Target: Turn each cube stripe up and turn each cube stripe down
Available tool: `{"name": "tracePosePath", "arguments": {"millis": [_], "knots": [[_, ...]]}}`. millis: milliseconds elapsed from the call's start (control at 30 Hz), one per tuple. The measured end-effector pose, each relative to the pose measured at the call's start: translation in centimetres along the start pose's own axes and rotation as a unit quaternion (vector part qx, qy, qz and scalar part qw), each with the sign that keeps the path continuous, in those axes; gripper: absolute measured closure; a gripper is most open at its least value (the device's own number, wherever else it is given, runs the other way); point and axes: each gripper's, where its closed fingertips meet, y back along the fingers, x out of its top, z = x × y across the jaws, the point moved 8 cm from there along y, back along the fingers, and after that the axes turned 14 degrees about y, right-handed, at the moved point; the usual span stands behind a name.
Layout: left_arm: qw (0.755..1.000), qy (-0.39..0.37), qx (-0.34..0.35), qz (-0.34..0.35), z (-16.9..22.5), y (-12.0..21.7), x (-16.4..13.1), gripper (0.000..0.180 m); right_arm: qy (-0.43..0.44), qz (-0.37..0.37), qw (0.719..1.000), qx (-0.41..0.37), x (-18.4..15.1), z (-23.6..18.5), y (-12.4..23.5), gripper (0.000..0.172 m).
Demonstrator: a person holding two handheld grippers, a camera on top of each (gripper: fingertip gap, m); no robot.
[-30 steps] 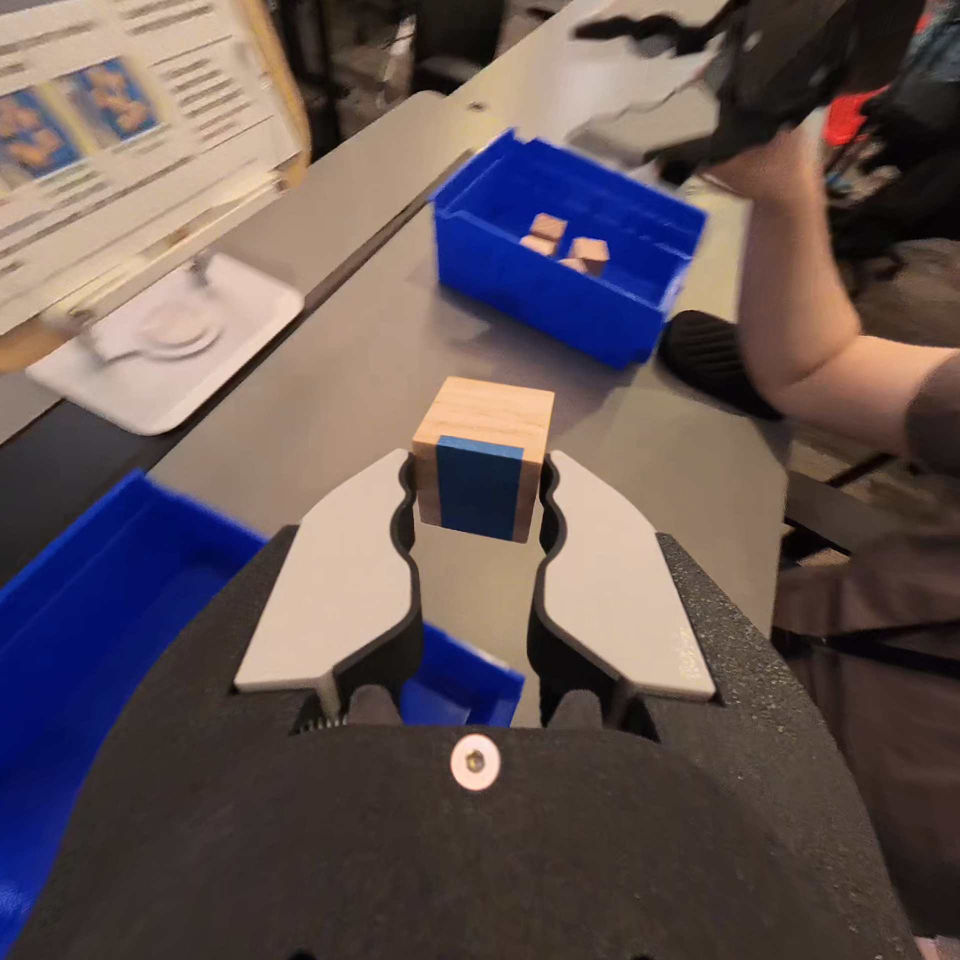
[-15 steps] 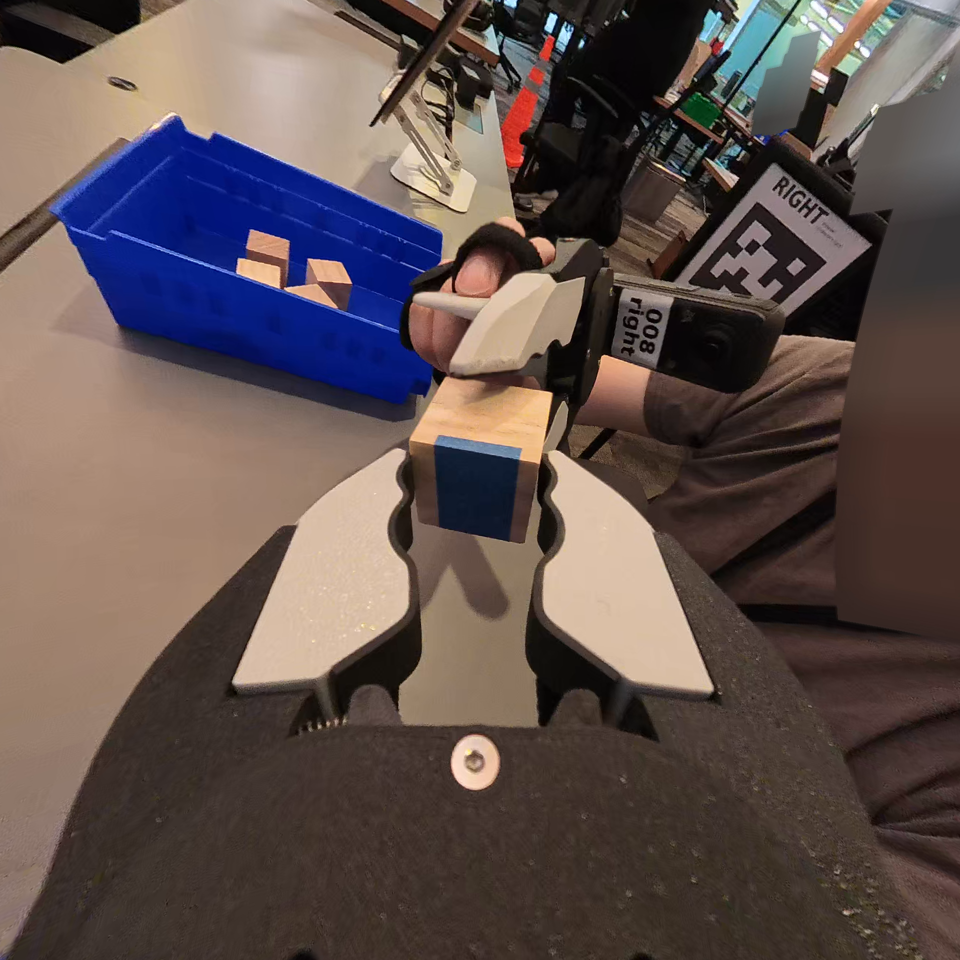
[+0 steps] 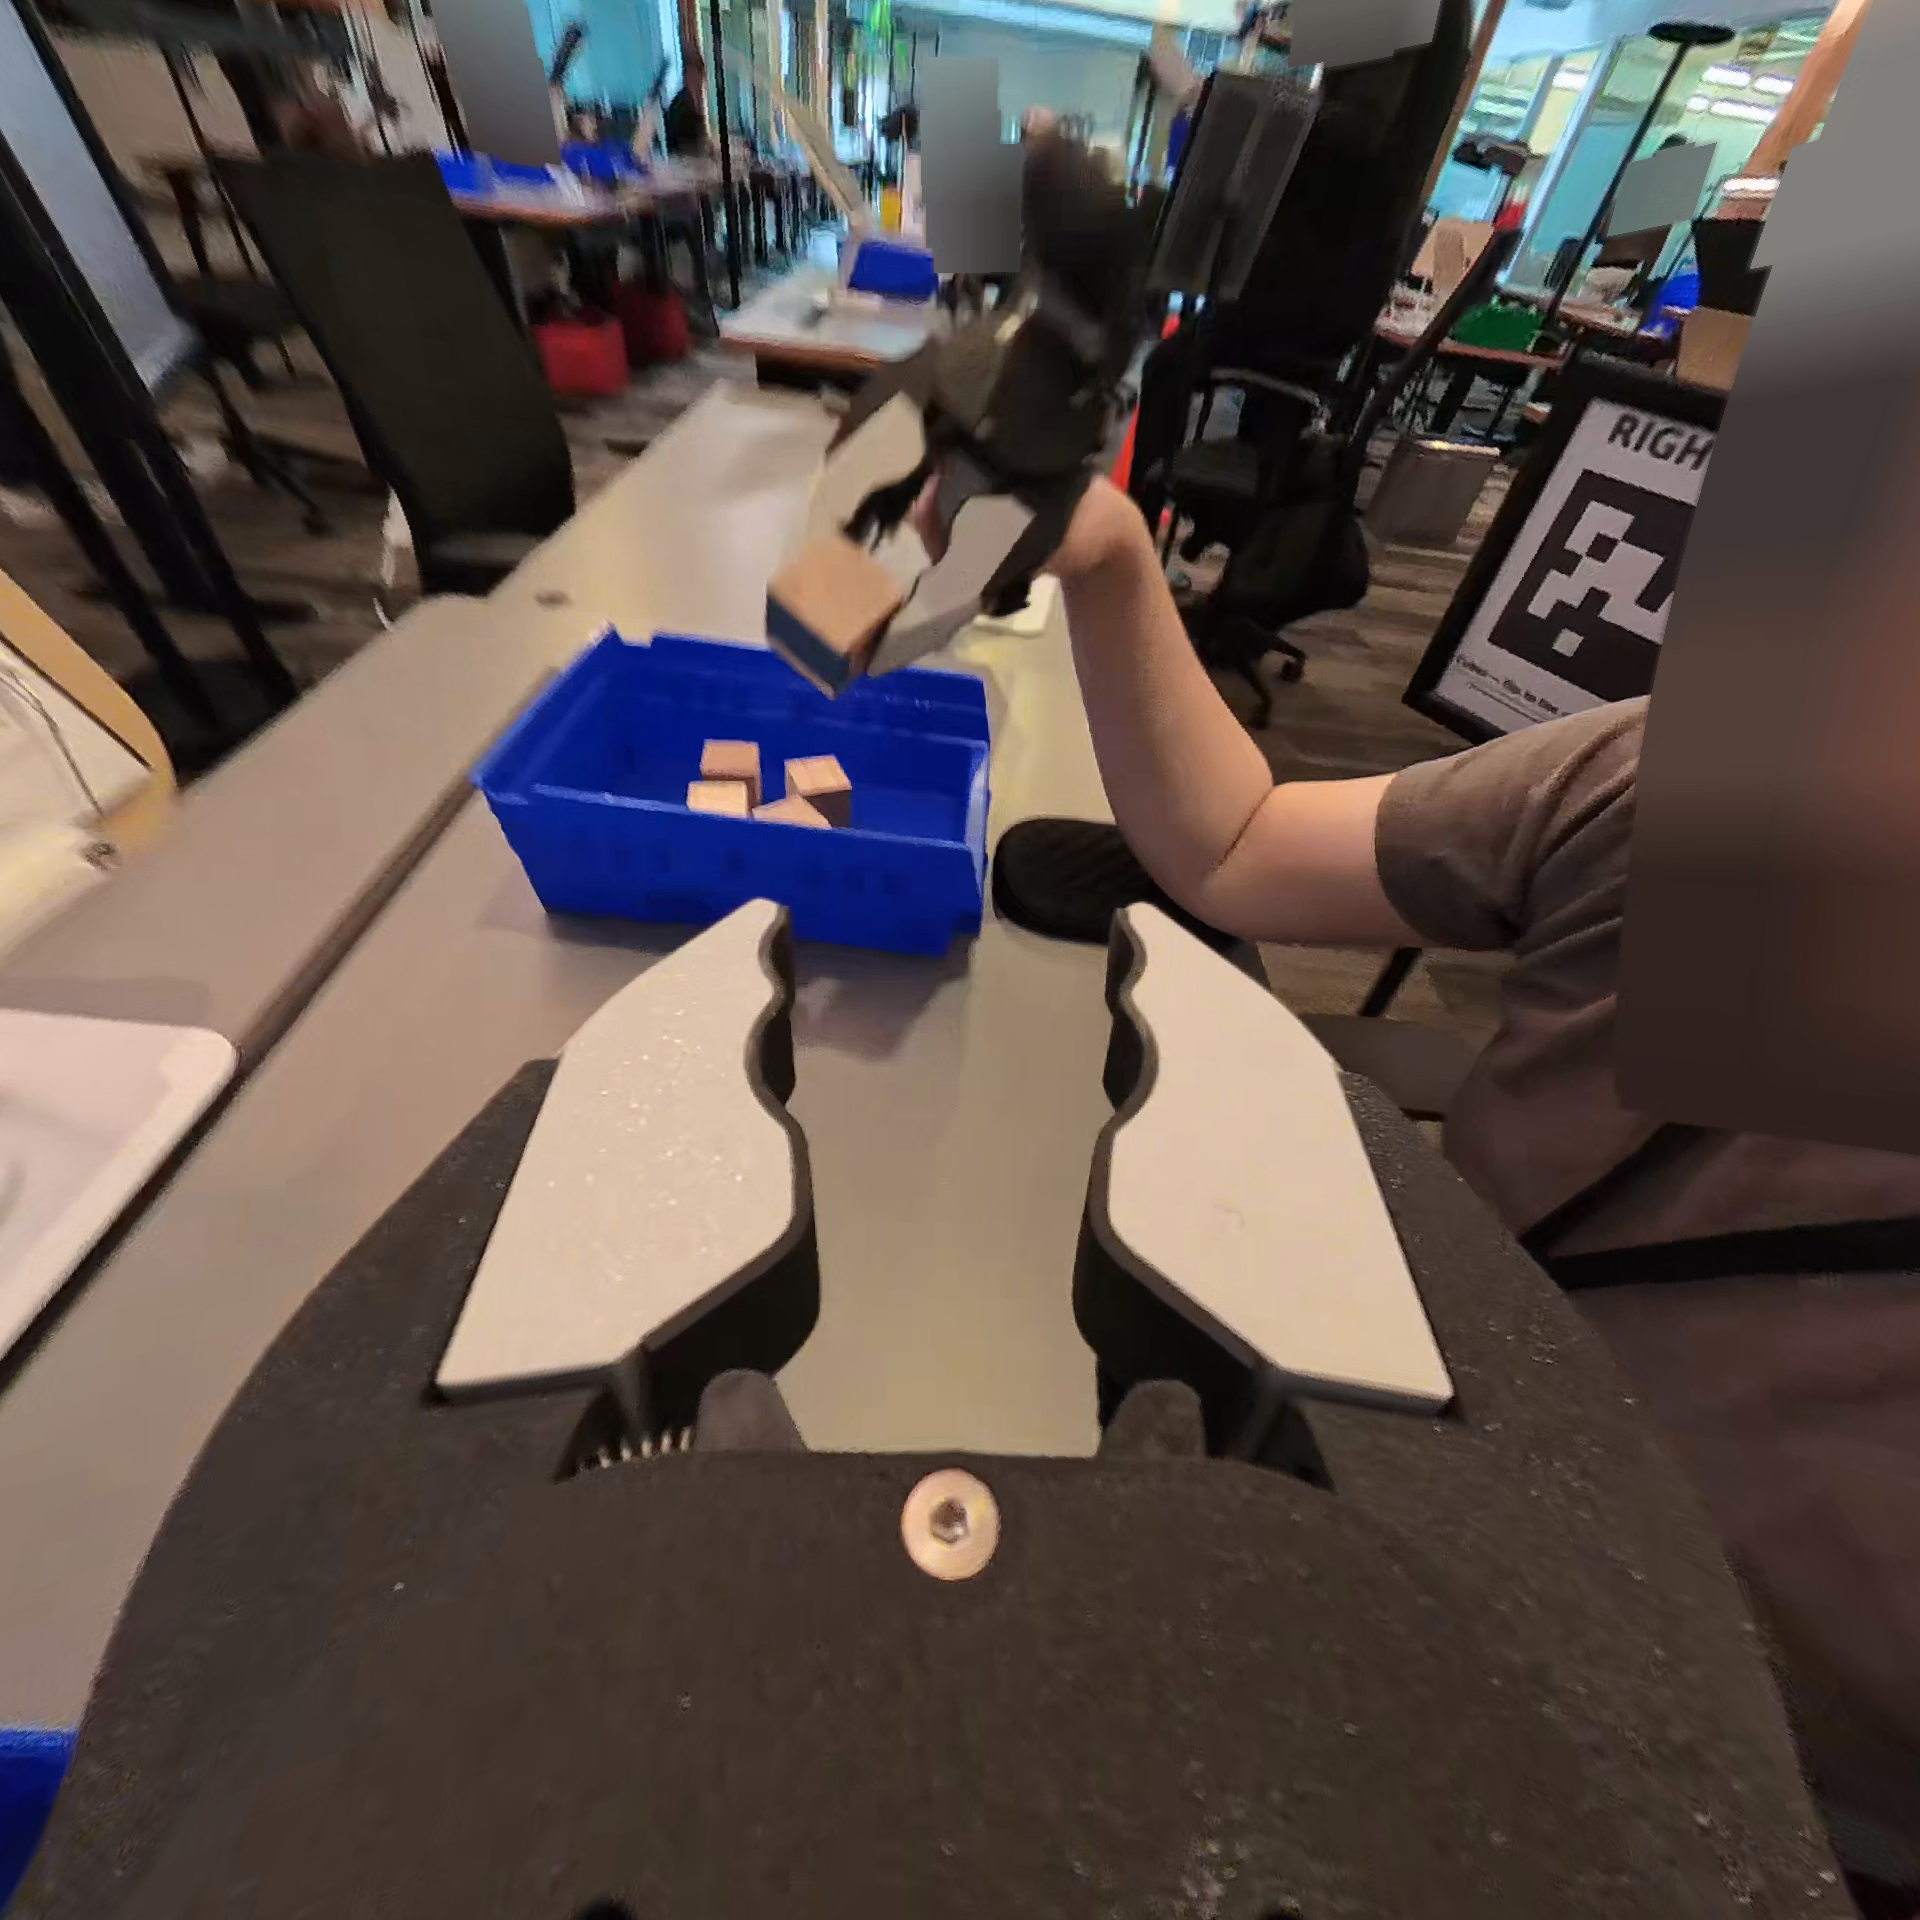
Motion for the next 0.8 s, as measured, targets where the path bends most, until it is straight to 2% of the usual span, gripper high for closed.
{"name": "tracePosePath", "arguments": {"millis": [67,133,233,400,667,800], "knots": [[0.999,-0.032,0.008,0.039,0.6,0.9,0.0,0.124,-0.073,-0.08,0.993,0.056,-5.7,0.6,0.5,0.127],[0.994,-0.062,0.025,0.081,0.9,1.6,-0.1,0.133,-0.11,-0.149,0.975,0.125,-10.4,0.0,-0.5,0.126],[0.993,-0.058,0.047,0.089,0.5,2.2,-0.1,0.134,-0.141,-0.181,0.947,0.227,-13.7,-1.4,-3.5,0.126],[0.994,-0.04,0.056,0.086,-0.1,2.8,-0.2,0.134,-0.134,-0.211,0.918,0.309,-15.1,-3.1,-7.0,0.125],[0.997,-0.034,0.058,0.046,-0.3,2.2,-0.8,0.134,-0.114,-0.312,0.89,0.313,-15.9,-4.0,-9.2,0.125],[0.997,-0.033,0.064,0.039,-0.4,2.3,-0.9,0.134,-0.121,-0.335,0.883,0.305,-16.0,-4.1,-9.9,0.125]]}}
